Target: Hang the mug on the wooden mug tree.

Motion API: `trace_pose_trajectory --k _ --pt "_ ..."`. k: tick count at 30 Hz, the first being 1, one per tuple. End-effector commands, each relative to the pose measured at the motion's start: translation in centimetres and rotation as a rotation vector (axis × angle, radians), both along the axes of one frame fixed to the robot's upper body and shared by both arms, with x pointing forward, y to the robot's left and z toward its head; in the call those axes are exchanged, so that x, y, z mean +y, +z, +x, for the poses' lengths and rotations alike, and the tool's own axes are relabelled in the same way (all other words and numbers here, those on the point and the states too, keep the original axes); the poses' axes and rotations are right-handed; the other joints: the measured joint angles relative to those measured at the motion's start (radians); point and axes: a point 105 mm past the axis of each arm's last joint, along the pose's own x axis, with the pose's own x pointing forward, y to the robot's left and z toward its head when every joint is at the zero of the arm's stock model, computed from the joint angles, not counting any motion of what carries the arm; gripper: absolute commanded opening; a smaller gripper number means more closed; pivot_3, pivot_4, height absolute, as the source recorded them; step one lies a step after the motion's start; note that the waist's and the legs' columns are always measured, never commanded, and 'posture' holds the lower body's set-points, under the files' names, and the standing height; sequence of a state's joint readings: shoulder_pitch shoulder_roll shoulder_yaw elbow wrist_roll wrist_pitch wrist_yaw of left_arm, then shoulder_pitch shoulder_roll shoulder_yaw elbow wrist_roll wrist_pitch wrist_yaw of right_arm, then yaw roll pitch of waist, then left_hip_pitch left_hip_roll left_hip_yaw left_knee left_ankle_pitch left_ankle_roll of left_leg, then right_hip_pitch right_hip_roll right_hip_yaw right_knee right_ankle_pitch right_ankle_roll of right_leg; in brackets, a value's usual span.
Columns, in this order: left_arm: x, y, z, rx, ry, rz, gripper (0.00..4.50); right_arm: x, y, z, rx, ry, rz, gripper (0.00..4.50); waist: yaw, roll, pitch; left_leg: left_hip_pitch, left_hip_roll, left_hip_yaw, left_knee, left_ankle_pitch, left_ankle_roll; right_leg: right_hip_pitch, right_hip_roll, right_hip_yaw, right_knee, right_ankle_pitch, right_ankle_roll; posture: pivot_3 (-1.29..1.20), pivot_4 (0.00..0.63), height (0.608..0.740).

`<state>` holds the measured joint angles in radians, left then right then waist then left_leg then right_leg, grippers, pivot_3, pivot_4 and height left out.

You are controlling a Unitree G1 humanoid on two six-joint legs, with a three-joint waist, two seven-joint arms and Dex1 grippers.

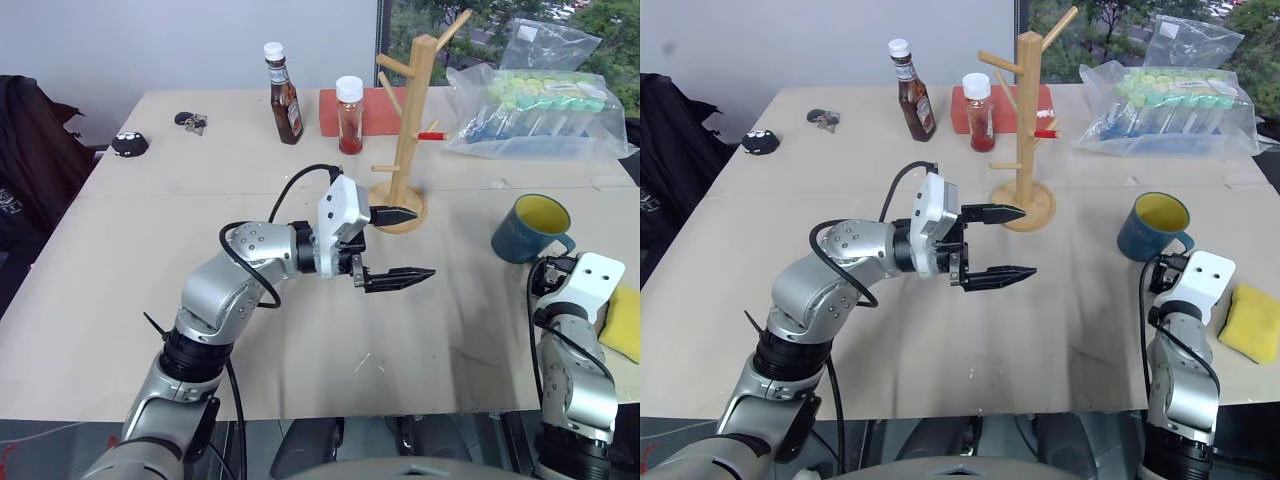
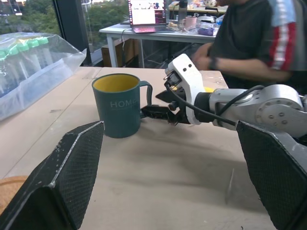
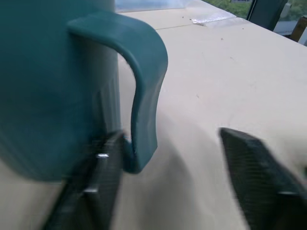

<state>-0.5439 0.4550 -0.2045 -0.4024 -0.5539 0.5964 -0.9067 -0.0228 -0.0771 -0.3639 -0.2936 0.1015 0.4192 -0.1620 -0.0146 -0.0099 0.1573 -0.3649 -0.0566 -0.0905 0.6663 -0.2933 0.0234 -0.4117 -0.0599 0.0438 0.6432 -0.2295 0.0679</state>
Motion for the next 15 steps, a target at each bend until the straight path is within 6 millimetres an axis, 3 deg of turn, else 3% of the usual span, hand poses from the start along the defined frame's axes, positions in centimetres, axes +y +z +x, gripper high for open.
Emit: trace_pose_trajectory --k 1,4,8,11,13,15 --pt "0.1 1.4 -0.6 -0.057 -0.006 -0.024 4.5 -0.7 1.1 0.5 -0.058 0.011 -0.013 1.41 0.0 0.0 0.0 0.0 0.0 0.0 0.0 0.0 0.0 0.0 0.0 0.0 0.0 0.0 0.0 0.0 0.15 0.74" --pt "0.3 1.5 -0.5 -0.062 0.006 -0.021 4.5 -1.0 0.9 1.6 -0.059 0.054 0.001 0.1 -0.001 0.0 0.0 0.0 0.0 0.0 0.0 0.0 0.0 0.0 0.0 0.0 0.0 0.0 0.0 0.0 0.15 0.74" --pt "0.6 1.4 -0.4 -0.064 0.02 -0.019 4.5 -1.2 1.0 2.1 -0.067 0.082 0.001 0.1 0.0 0.0 0.0 0.0 0.0 0.0 0.0 0.0 0.0 0.0 0.0 0.0 0.0 0.0 0.0 0.0 0.15 0.74" --pt "1.0 1.3 -0.4 -0.058 0.05 -0.032 4.5 -0.9 2.4 2.6 -0.083 0.18 -0.046 0.1 -0.001 0.001 0.0 0.0 0.0 0.0 0.0 0.0 0.0 0.0 0.0 0.0 0.0 0.0 0.0 0.0 0.15 0.74" --pt "1.3 1.2 -0.5 -0.054 0.076 -0.058 4.5 -0.4 3.7 2.9 -0.089 0.276 -0.101 0.1 -0.003 0.001 0.001 0.0 0.0 0.001 0.0 0.0 0.0 0.0 0.0 0.001 0.0 0.0 0.0 0.0 0.15 0.74" --pt "2.1 0.9 -0.5 -0.047 0.146 -0.138 4.5 1.2 6.7 3.4 -0.105 0.485 -0.218 0.1 -0.004 0.003 0.002 0.001 0.0 0.002 0.0 0.0 0.001 0.0 0.0 0.003 -0.001 0.0 0.0 0.0 0.15 0.74"
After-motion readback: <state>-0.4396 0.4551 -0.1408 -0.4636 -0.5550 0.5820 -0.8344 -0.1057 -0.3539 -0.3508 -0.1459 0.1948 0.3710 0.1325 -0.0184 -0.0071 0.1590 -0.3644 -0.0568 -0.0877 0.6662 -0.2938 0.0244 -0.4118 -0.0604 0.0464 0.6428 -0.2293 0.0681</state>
